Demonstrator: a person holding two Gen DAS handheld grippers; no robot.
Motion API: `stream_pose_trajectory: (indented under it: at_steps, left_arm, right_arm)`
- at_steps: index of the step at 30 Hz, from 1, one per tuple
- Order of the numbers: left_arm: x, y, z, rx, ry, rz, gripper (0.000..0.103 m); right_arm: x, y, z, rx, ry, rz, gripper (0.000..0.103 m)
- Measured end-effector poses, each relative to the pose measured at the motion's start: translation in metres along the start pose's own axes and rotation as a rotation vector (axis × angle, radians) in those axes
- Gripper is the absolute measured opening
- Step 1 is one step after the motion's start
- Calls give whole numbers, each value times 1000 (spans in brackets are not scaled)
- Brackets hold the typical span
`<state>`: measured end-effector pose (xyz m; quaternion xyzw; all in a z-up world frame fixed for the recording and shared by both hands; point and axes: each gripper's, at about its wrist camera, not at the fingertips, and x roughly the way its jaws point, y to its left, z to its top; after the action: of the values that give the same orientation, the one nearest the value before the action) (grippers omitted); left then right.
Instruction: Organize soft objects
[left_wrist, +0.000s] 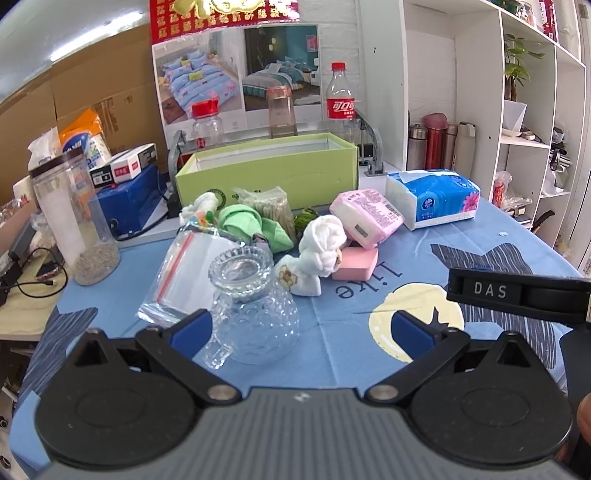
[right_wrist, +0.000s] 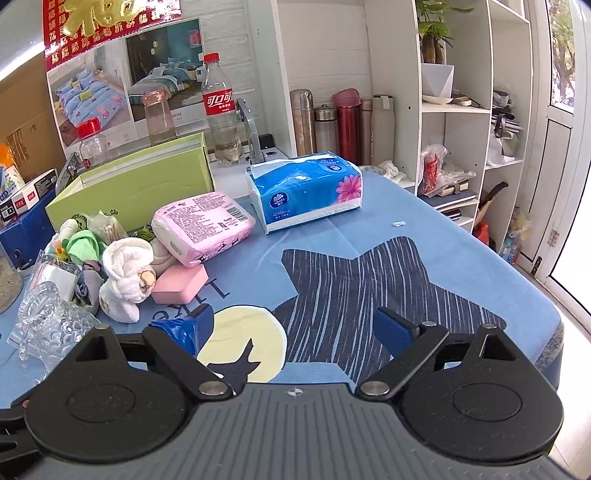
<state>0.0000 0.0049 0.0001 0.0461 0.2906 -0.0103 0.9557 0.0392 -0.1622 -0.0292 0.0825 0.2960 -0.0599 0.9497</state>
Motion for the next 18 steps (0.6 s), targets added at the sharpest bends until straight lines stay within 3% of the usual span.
stream_pose_trajectory:
  at_steps: [18]
  left_arm:
    - [-1, -1, 0, 4, -4, -2, 103]
  right_arm:
    - [3, 2, -1, -3, 4, 2, 80]
